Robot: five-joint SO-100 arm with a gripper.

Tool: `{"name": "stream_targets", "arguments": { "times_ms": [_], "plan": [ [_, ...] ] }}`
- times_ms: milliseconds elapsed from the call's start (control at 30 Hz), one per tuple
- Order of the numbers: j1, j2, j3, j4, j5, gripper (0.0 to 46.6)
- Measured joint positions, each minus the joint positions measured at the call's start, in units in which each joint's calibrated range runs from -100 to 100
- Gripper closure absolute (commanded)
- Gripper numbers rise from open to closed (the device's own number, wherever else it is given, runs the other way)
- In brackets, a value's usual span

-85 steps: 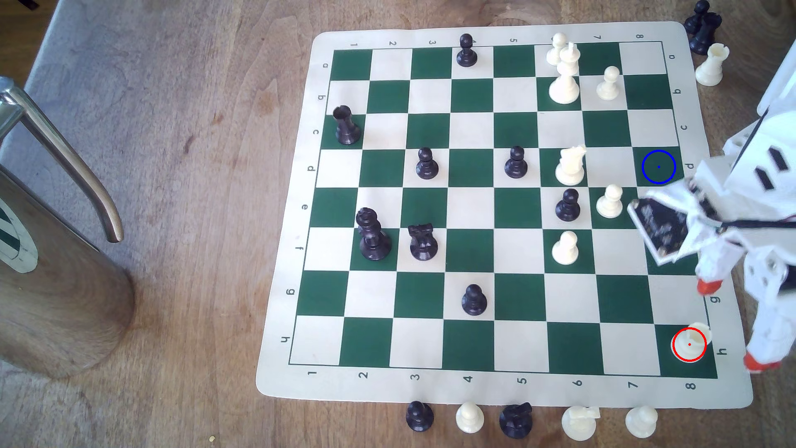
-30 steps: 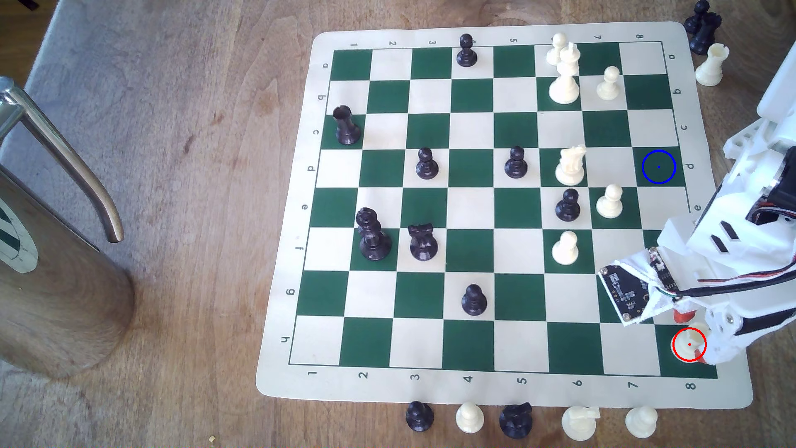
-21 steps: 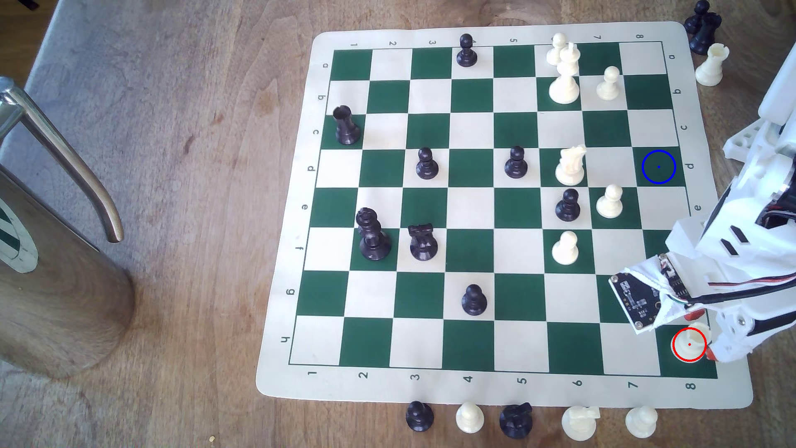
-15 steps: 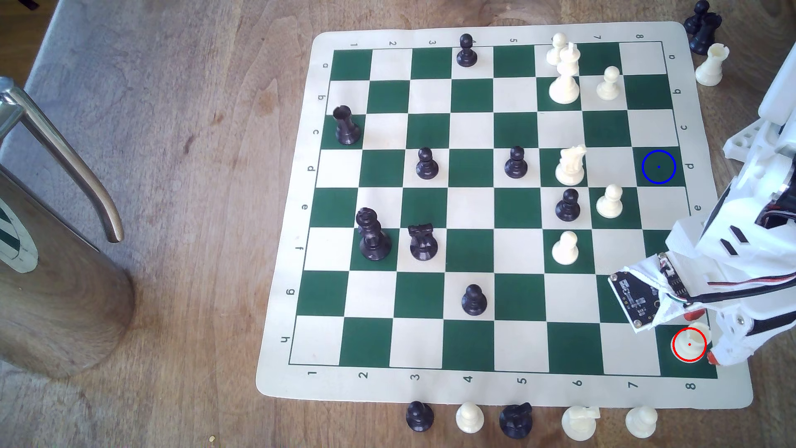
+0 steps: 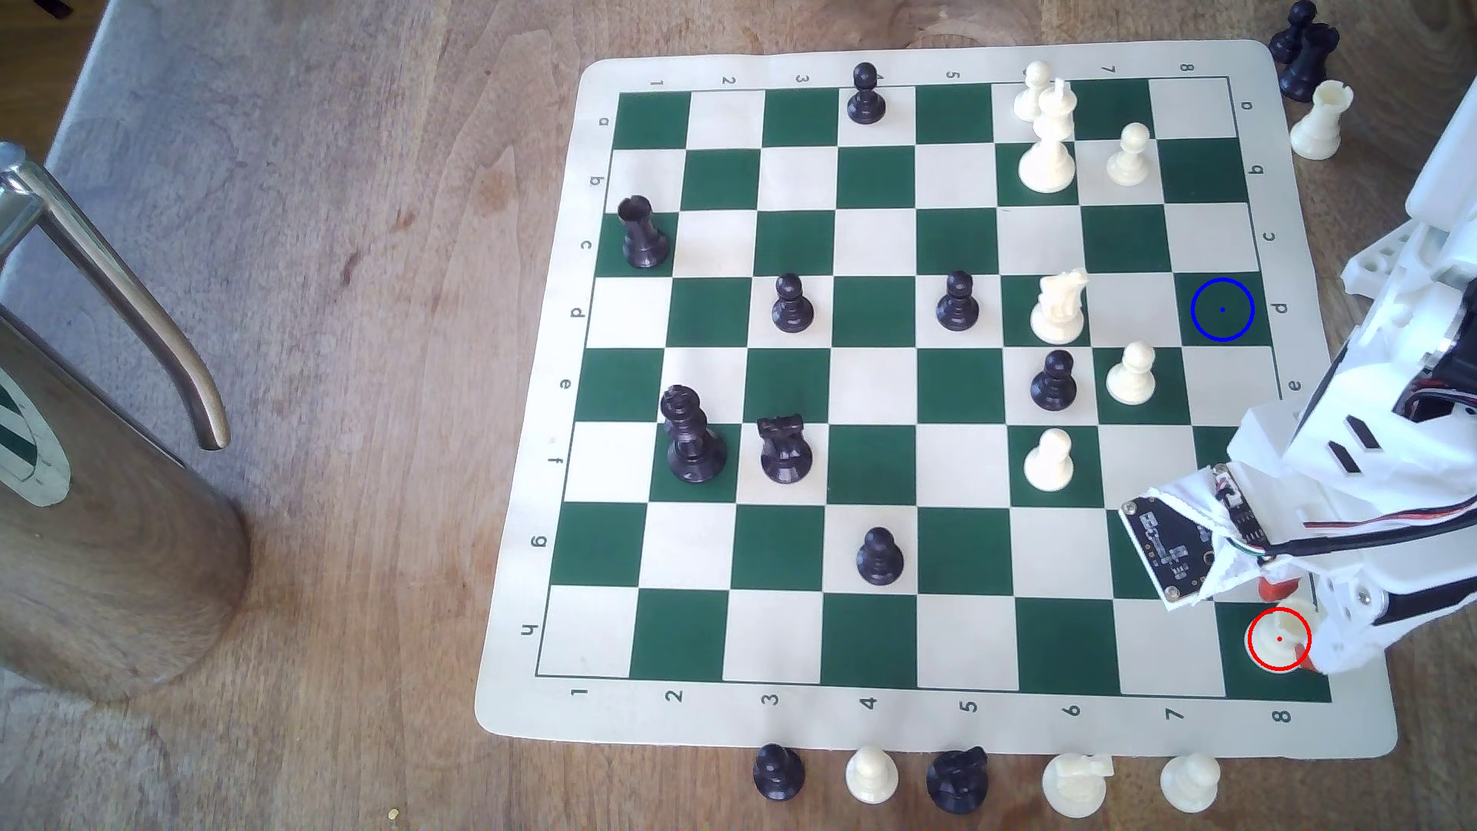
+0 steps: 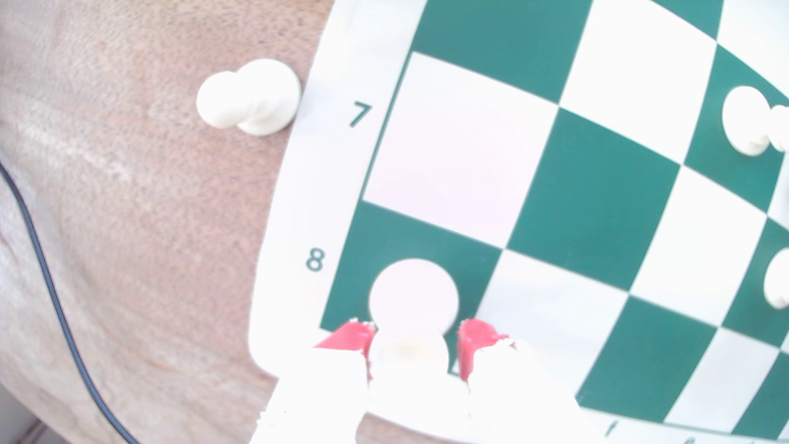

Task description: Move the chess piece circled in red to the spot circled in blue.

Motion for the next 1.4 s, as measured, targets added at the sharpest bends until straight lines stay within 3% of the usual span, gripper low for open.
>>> {"name": "stream_targets", "arguments": {
  "times_ms": [167, 467, 667, 1067, 1400],
  "plan": [
    [0.0, 0.0, 0.0, 0.0, 0.0, 46.3],
    [0.2, -1.1, -0.1, 1.9, 0.4, 46.4],
    [3.5, -5.5, -3.7, 7.8, 1.5, 46.4],
    [14.1, -20.3, -4.2, 18.6, 2.9, 46.4],
    [25.4, -37.5, -2.3, 29.6, 6.1, 46.4]
  ]
}}
